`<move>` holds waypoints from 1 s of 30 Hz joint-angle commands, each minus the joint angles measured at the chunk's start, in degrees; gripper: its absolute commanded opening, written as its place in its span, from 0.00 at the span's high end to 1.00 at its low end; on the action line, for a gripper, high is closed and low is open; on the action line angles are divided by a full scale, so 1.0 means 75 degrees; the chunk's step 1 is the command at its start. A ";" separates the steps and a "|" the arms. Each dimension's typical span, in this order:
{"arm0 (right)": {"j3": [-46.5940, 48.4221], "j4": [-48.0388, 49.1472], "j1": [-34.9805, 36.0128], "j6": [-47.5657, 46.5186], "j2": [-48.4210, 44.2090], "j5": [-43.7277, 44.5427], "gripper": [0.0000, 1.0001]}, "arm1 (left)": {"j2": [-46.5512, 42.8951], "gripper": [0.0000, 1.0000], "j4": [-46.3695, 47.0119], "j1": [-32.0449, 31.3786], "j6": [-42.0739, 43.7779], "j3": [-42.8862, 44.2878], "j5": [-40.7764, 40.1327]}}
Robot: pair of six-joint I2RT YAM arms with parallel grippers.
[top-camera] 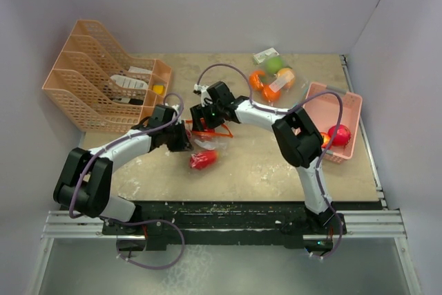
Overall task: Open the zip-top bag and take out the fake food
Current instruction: Pick up the fake fruit from the zipper food storage bag.
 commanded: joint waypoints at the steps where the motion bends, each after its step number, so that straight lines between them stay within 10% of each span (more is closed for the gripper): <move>1: -0.0290 -0.0455 -0.0364 0.0097 -0.0622 0.0241 0.73 | -0.0152 1.00 0.0366 0.0019 -0.0073 0.0031 0.0051; 18: -0.2208 -0.0065 -0.2747 0.0337 -0.2781 -0.0757 0.40 | -0.0041 1.00 0.0464 0.0020 -0.0030 -0.0047 0.0157; 30: -0.2573 -0.0721 -0.2747 -0.0245 -0.3254 -0.1784 0.41 | 0.0187 1.00 0.0287 0.0016 0.0097 0.0371 0.0236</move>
